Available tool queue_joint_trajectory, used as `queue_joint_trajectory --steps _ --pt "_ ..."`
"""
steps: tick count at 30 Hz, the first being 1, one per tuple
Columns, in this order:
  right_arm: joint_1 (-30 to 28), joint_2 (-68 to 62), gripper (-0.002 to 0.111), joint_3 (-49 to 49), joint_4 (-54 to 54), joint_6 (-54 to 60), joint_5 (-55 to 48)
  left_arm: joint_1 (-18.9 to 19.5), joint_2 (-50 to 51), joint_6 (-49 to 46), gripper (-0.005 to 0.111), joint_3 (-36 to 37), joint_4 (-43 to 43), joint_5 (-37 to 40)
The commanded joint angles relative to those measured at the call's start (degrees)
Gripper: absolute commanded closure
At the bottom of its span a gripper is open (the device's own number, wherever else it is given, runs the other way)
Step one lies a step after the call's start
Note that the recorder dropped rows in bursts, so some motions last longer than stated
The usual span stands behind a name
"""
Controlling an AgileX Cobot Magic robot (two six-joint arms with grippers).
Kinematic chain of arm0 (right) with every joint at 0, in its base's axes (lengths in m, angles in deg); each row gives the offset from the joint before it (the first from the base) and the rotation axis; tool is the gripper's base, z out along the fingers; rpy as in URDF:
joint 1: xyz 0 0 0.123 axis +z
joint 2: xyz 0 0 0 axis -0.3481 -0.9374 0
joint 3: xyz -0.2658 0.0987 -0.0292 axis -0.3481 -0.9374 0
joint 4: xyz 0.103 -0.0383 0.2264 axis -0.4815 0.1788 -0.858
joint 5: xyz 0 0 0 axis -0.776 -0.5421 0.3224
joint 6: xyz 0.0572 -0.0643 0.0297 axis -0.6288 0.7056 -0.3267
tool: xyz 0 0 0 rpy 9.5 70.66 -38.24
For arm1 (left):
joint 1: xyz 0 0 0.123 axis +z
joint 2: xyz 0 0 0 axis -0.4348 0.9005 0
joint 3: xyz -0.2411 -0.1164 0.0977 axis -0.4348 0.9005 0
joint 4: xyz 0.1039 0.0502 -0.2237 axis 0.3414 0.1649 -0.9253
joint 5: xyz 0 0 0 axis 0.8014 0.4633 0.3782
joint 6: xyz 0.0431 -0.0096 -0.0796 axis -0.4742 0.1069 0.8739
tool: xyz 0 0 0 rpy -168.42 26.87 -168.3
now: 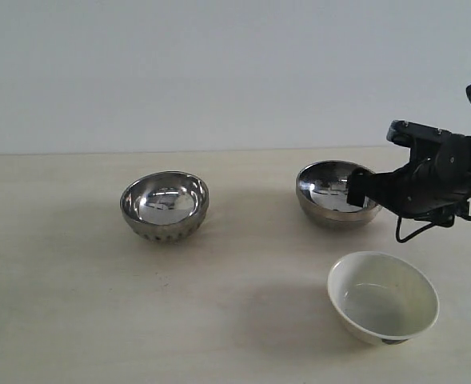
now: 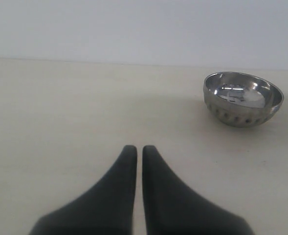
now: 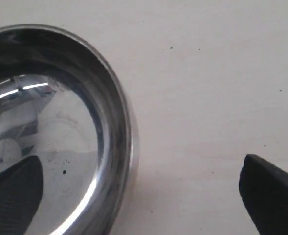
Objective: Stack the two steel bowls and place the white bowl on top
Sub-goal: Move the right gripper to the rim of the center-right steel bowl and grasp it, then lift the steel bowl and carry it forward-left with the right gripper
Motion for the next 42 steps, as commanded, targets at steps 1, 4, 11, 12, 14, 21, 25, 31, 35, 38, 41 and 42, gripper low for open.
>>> queue_joint_trajectory --steps 1,4,11,12,14,21,25,31,35,38,41,42 --pt "-0.01 -0.86 0.003 0.35 -0.13 0.68 2.75 -0.29 -0.18 0.27 0.103 0.17 0.00 -0.43" --pt "-0.01 -0.86 0.008 0.35 -0.13 0.58 3.68 -0.29 -0.18 0.27 0.103 0.17 0.00 -0.43" --pt "-0.01 -0.75 0.067 0.35 -0.13 -1.45 5.33 -0.29 -0.18 0.27 0.103 0.17 0.00 -0.43" --pt "-0.01 -0.75 0.080 0.35 -0.13 -2.50 5.33 -0.29 -0.18 0.27 0.103 0.17 0.00 -0.43" --pt "-0.01 -0.75 0.105 0.35 -0.13 -3.73 5.89 -0.29 -0.18 0.27 0.103 0.17 0.00 -0.43" --pt "1.25 -0.64 0.107 0.35 -0.13 -8.81 7.85 -0.29 -0.18 0.27 0.103 0.17 0.00 -0.43" --pt "2.17 0.59 0.107 0.35 -0.13 -9.58 8.84 -0.29 -0.18 0.27 0.103 0.17 0.00 -0.43" --pt "3.27 5.79 0.107 0.35 0.11 -8.09 6.45 -0.29 -0.18 0.27 0.103 0.17 0.00 -0.43" --pt "4.47 10.79 0.107 0.35 0.11 -5.91 1.32 -0.29 -0.18 0.27 0.103 0.17 0.00 -0.43" --pt "5.59 14.71 0.107 0.35 0.13 -3.11 -3.32 -0.29 -0.18 0.27 0.103 0.17 0.00 -0.43" --pt "7.45 18.66 0.107 0.35 0.13 0.25 -7.65 -0.29 -0.18 0.27 0.103 0.17 0.00 -0.43" --pt "7.92 19.55 0.107 0.35 0.13 1.19 -8.94 -0.29 -0.18 0.27 0.103 0.17 0.00 -0.43"
